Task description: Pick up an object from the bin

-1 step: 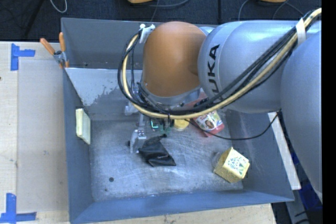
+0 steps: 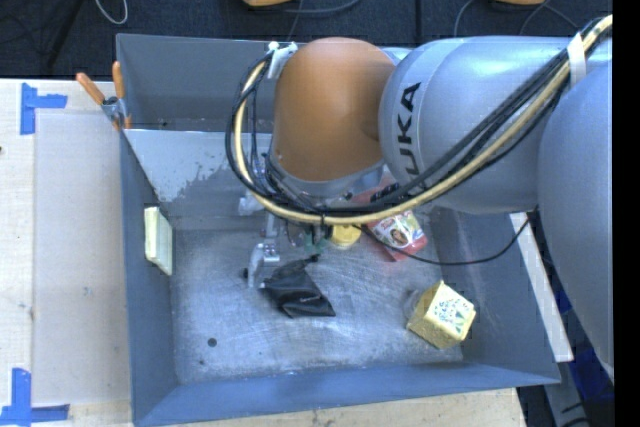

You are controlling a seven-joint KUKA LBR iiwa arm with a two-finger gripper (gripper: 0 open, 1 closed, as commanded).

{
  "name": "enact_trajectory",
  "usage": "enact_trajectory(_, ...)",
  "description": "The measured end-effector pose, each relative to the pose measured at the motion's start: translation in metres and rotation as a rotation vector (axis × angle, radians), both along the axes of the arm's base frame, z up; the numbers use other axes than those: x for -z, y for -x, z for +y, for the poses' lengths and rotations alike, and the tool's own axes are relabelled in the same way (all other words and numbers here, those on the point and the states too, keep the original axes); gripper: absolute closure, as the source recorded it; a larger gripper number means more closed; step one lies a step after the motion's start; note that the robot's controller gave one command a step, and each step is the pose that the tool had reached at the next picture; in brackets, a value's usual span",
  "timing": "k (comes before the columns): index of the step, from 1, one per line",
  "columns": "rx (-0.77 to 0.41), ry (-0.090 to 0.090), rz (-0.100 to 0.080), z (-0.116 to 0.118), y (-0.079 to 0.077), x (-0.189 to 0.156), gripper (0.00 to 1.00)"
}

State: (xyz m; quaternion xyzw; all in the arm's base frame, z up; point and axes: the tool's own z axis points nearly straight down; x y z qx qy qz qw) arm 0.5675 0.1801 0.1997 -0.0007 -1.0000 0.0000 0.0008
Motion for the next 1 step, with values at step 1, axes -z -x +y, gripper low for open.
enact_trajectory(1, 0.159, 0.0, -0.001, -0.034, 0.0066, 0.0436, 0.0)
